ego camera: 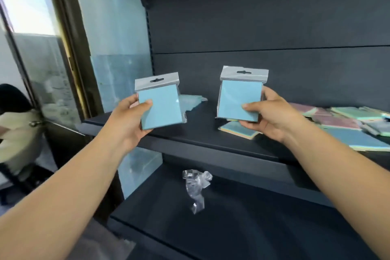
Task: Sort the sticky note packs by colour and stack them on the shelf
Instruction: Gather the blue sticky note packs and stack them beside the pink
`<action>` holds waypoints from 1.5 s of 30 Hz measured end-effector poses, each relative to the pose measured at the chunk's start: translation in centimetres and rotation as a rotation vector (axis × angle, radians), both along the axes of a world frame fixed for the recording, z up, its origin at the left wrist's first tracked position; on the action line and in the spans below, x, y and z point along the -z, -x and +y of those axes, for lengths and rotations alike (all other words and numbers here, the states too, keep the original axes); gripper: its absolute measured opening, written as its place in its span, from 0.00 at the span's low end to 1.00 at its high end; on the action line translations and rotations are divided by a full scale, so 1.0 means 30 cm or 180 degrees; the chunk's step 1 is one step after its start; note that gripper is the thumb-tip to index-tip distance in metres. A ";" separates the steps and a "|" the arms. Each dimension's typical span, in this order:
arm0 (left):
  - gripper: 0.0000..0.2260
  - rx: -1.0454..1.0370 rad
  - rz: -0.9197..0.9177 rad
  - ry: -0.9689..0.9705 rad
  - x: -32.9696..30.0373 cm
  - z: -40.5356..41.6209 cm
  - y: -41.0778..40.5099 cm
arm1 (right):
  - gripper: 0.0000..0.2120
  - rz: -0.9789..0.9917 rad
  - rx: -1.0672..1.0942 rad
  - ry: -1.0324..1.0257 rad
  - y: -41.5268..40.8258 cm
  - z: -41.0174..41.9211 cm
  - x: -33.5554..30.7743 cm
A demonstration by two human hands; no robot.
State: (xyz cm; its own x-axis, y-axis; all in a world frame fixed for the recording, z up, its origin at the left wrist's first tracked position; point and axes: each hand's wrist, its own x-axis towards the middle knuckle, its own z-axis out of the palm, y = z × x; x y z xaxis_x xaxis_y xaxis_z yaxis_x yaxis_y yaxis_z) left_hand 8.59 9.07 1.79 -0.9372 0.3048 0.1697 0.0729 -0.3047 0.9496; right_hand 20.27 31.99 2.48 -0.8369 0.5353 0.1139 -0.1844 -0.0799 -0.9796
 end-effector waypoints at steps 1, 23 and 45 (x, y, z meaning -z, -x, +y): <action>0.09 -0.0038 -0.0019 0.0017 0.001 -0.047 0.035 | 0.17 0.0008 -0.0022 -0.0041 0.043 -0.036 -0.002; 0.07 0.0796 0.0255 0.2124 0.011 0.159 0.548 | 0.08 -0.0410 0.0229 -0.0237 0.524 -0.050 -0.035; 0.17 0.0952 0.2130 0.2935 -0.008 0.019 0.673 | 0.07 -0.0680 0.0841 0.0098 0.549 -0.351 0.005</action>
State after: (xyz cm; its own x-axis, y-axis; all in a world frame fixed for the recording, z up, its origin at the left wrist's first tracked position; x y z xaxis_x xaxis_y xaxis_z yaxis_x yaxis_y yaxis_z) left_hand -11.59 9.65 2.03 -0.6154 0.7621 0.2011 0.6826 0.3877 0.6195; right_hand 3.78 21.45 2.32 -0.6722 0.7372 -0.0686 0.0066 -0.0868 -0.9962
